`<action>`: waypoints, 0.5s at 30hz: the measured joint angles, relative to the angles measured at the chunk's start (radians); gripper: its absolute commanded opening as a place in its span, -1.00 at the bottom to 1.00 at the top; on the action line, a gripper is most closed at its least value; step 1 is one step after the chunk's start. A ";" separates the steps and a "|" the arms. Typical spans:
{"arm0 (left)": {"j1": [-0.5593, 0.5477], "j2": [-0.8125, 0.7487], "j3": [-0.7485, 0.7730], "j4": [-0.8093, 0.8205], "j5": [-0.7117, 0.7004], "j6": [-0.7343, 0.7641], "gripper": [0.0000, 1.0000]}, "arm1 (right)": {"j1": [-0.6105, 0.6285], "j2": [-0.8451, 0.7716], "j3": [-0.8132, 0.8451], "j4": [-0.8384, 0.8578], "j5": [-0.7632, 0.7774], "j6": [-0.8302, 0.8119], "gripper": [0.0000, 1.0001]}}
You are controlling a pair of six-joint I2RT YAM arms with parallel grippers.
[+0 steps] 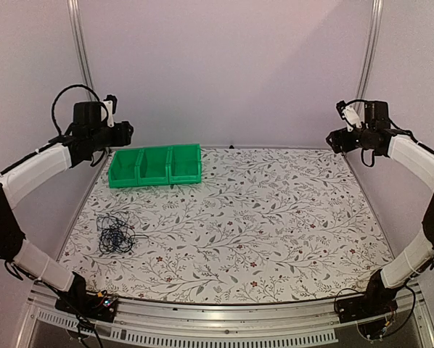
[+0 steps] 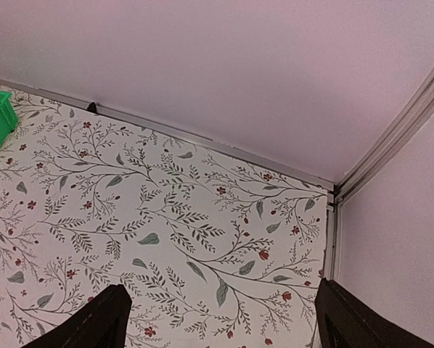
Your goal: Untangle the cables
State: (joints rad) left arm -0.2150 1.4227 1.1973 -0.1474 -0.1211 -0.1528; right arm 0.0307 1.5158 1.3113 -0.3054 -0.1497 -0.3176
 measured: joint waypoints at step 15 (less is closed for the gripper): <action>-0.072 -0.044 -0.047 -0.266 -0.097 -0.362 0.49 | -0.037 -0.005 -0.062 -0.047 -0.072 -0.177 0.76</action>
State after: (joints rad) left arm -0.2867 1.3788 1.1507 -0.4129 -0.2176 -0.5144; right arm -0.0059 1.5105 1.2495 -0.3519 -0.2222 -0.4946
